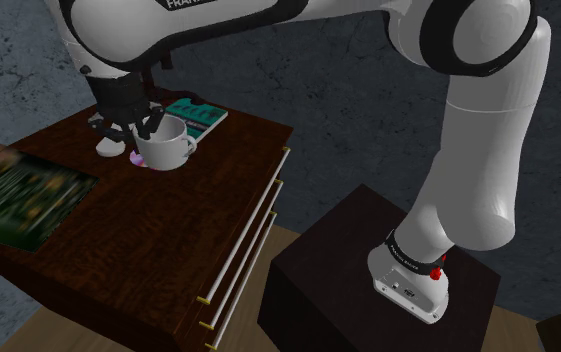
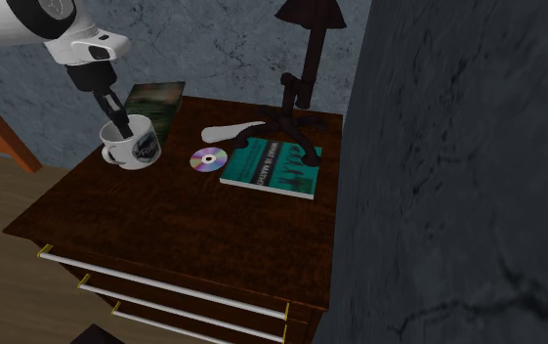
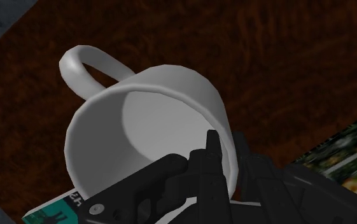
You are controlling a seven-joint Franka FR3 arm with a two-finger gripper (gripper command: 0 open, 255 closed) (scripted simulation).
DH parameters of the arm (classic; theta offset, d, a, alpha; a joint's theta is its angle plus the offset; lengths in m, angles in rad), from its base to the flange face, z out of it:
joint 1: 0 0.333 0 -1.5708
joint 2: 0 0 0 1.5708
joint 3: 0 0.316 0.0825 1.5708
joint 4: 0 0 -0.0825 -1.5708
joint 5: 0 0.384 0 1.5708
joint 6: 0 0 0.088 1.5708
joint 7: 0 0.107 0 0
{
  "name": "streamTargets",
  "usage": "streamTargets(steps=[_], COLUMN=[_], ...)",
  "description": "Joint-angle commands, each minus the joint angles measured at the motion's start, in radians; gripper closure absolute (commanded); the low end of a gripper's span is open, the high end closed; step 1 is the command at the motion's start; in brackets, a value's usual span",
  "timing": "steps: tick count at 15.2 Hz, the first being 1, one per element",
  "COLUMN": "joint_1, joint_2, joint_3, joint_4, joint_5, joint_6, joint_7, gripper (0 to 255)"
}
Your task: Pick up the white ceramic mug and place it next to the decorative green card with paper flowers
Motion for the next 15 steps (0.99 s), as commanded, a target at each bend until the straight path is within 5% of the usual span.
streamTargets(steps=[1, 15], joint_1=[0.0, 0.0], joint_2=[0.005, 0.057], joint_3=[-0.001, -0.012], joint_4=[-0.02, -0.134], joint_5=[-0.003, -0.028], joint_6=[0.025, 0.187], joint_7=[0.004, 0.029], gripper=[255, 255])
